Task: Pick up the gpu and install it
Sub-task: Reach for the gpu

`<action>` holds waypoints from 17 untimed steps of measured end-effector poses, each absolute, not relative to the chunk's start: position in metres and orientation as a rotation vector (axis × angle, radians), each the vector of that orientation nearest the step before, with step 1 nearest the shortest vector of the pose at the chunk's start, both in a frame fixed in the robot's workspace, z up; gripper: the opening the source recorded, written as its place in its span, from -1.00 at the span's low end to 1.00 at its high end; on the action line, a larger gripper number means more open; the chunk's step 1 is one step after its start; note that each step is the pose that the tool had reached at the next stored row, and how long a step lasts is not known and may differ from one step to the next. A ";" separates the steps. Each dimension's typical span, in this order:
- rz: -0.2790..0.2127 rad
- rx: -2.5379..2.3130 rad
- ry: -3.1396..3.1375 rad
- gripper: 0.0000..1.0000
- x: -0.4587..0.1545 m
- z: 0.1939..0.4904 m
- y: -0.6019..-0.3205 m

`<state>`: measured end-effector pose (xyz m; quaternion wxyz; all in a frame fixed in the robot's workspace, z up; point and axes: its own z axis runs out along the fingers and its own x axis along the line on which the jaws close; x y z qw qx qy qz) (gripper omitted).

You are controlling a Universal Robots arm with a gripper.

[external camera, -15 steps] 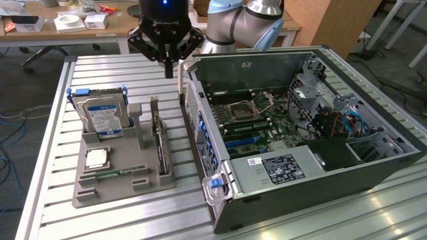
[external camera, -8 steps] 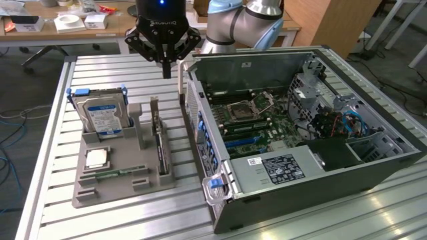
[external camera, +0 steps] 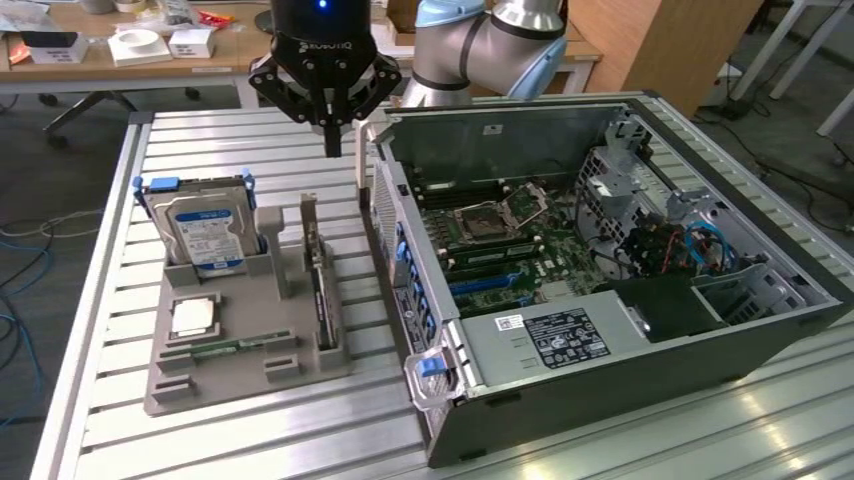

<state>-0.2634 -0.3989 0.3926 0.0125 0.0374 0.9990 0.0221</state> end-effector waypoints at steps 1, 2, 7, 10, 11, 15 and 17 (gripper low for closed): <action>0.069 0.117 3.114 -0.80 -0.263 0.393 -0.399; 0.069 0.117 3.114 -0.80 -0.264 0.393 -0.399; 0.069 0.117 3.114 -0.80 -0.268 0.393 -0.399; 0.069 0.116 3.114 -0.80 -0.271 0.393 -0.399; 0.069 0.117 3.114 -0.80 -0.272 0.393 -0.399; 0.069 0.117 3.113 -0.80 -0.277 0.393 -0.399; 0.069 0.117 3.113 -0.80 -0.279 0.393 -0.399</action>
